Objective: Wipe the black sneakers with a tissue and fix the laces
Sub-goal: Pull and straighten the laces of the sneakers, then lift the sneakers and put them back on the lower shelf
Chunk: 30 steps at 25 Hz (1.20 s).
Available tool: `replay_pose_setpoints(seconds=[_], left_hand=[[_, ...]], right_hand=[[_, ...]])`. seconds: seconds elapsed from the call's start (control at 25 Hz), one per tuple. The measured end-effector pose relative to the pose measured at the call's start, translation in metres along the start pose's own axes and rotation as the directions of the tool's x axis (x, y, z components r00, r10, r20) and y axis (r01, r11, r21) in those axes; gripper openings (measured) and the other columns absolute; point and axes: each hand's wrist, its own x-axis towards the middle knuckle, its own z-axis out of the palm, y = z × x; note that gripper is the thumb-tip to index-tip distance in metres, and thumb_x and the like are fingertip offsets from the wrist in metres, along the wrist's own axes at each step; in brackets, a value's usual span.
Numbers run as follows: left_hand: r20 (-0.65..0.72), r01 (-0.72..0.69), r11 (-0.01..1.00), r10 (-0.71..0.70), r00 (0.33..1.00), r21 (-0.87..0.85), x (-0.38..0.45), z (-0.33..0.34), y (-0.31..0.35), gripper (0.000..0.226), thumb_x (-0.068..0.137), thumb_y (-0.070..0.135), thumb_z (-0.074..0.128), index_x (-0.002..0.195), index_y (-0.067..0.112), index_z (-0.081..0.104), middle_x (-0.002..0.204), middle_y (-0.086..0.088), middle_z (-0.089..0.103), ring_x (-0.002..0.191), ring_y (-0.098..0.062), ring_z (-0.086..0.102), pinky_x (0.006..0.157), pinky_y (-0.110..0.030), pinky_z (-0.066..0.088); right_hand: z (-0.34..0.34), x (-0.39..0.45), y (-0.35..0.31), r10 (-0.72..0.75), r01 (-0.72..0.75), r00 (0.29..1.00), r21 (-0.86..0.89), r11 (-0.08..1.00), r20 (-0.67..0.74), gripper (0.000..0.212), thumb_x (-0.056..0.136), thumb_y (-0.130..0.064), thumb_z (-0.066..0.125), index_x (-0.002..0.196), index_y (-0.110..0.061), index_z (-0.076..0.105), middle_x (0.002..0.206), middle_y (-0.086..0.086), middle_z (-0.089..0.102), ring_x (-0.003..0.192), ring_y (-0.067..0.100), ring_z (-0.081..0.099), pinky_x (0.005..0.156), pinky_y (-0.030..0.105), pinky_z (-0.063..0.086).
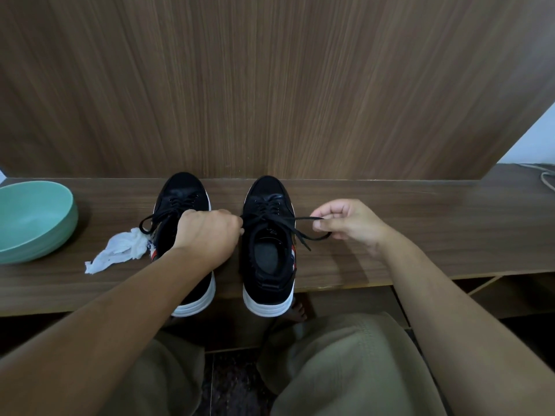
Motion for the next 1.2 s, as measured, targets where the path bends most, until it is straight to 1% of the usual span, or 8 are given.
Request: replay_pose_setpoints(seconds=[0.16, 0.28, 0.36, 0.48, 0.6, 0.8, 1.0, 1.2], left_hand=[[0.042, 0.036, 0.999, -0.035, 0.999, -0.020, 0.001, -0.003, 0.001, 0.028, 0.097, 0.036, 0.037, 0.093, 0.023, 0.061, 0.093, 0.004, 0.061, 0.083, -0.023, 0.063, 0.062, -0.030, 0.032], [0.065, 0.082, 0.996, -0.081, 0.995, -0.021, 0.001, -0.002, 0.003, 0.025, 0.097, 0.031, 0.038, 0.089, 0.024, 0.060, 0.089, 0.006, 0.060, 0.079, -0.023, 0.062, 0.060, -0.030, 0.033], [0.079, 0.104, 0.994, -0.103, 0.992, -0.017, 0.001, -0.001, 0.005, 0.024, 0.097, 0.031, 0.039, 0.088, 0.025, 0.060, 0.088, 0.006, 0.060, 0.079, -0.022, 0.062, 0.060, -0.031, 0.032], [0.072, 0.129, 0.992, -0.127, 0.989, -0.016, -0.002, -0.003, 0.006, 0.026, 0.097, 0.035, 0.038, 0.089, 0.024, 0.061, 0.080, 0.006, 0.057, 0.077, -0.020, 0.062, 0.063, -0.030, 0.031], [0.070, 0.101, 0.993, -0.097, 0.993, -0.062, -0.015, -0.012, 0.007, 0.024, 0.095, 0.039, 0.041, 0.099, 0.023, 0.058, 0.084, 0.005, 0.062, 0.081, -0.018, 0.063, 0.065, -0.028, 0.032], [-0.075, 0.196, 0.908, -0.239, 0.968, -0.369, -0.073, -0.048, -0.004, 0.025, 0.084, 0.030, 0.059, 0.106, 0.020, 0.066, 0.093, -0.001, 0.068, 0.088, -0.023, 0.064, 0.066, -0.032, 0.050], [0.357, 0.454, 0.850, -0.350, 0.866, -0.267, -0.109, -0.044, -0.008, 0.067, 0.082, 0.050, 0.058, 0.141, 0.033, 0.030, 0.153, -0.009, 0.022, 0.125, -0.028, 0.047, 0.093, -0.038, 0.044], [0.384, 0.560, 0.774, -0.441, 0.811, -0.294, -0.105, -0.034, -0.012, 0.046, 0.084, 0.047, 0.057, 0.124, 0.024, 0.049, 0.135, -0.015, 0.037, 0.099, -0.029, 0.059, 0.073, -0.034, 0.045]], right_hand=[[-0.004, -0.010, 0.013, 0.116, -0.008, 0.978, -0.524, 0.852, 0.173, 0.010, 0.087, -0.012, 0.064, 0.083, -0.022, 0.065, 0.079, -0.006, 0.067, 0.080, 0.008, 0.061, 0.081, 0.027, 0.043], [-0.006, -0.015, -0.006, 0.019, 0.019, 1.000, -0.997, 0.078, 0.021, 0.016, 0.091, -0.032, 0.048, 0.081, -0.025, 0.057, 0.075, -0.005, 0.060, 0.074, 0.016, 0.055, 0.078, 0.036, 0.035], [0.000, -0.014, -0.026, -0.034, -0.072, 0.997, -0.988, -0.140, -0.068, 0.021, 0.089, -0.029, 0.044, 0.071, -0.022, 0.051, 0.066, -0.005, 0.054, 0.064, 0.015, 0.051, 0.082, 0.038, 0.030], [0.009, -0.006, -0.029, 0.074, -0.098, 0.994, -0.925, 0.366, -0.076, 0.005, 0.084, -0.024, 0.058, 0.080, -0.022, 0.061, 0.075, -0.005, 0.060, 0.074, 0.017, 0.058, 0.082, 0.036, 0.042], [0.014, -0.018, -0.023, 0.261, -0.241, 0.965, -0.276, 0.931, 0.038, 0.031, 0.077, -0.008, 0.067, 0.103, -0.024, 0.064, 0.095, -0.006, 0.065, 0.081, 0.014, 0.063, 0.069, 0.029, 0.048], [0.046, -0.049, -0.024, 0.251, -0.262, 0.965, -0.249, 0.932, -0.075, 0.024, 0.078, -0.031, 0.069, 0.097, -0.027, 0.054, 0.099, 0.000, 0.065, 0.089, 0.022, 0.066, 0.069, 0.031, 0.053], [0.096, -0.084, -0.040, 0.178, -0.128, 0.984, -0.603, 0.787, 0.024, 0.059, 0.081, -0.057, 0.058, 0.129, -0.033, 0.033, 0.114, 0.000, 0.056, 0.101, 0.023, 0.056, 0.075, 0.034, 0.045], [0.120, -0.062, -0.025, 0.177, -0.206, 0.978, -0.631, 0.748, -0.109, 0.056, 0.084, -0.055, 0.057, 0.130, -0.027, 0.042, 0.126, 0.009, 0.051, 0.110, 0.028, 0.054, 0.080, 0.034, 0.045]])
